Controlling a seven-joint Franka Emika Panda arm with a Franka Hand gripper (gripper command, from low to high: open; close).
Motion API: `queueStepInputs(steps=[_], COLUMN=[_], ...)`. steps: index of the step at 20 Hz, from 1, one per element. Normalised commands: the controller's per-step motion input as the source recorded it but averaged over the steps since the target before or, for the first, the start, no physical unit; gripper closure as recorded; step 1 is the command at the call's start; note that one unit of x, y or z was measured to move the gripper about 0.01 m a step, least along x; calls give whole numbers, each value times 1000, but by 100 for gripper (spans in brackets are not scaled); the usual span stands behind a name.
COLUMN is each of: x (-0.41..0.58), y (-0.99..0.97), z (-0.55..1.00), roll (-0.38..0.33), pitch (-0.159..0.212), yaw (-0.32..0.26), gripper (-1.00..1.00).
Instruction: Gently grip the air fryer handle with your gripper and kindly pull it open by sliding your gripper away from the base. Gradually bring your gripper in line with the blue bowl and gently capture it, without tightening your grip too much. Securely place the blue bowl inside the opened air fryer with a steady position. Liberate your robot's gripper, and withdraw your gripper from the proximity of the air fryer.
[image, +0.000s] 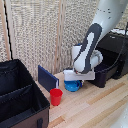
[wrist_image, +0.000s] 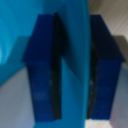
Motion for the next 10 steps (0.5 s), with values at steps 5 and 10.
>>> queueStepInputs(steps=[5,10], x=[211,289], y=[66,175], z=[744,936], roll=[62,5], pitch=[-15,0], yaw=[-84,-162], gripper=[100,100])
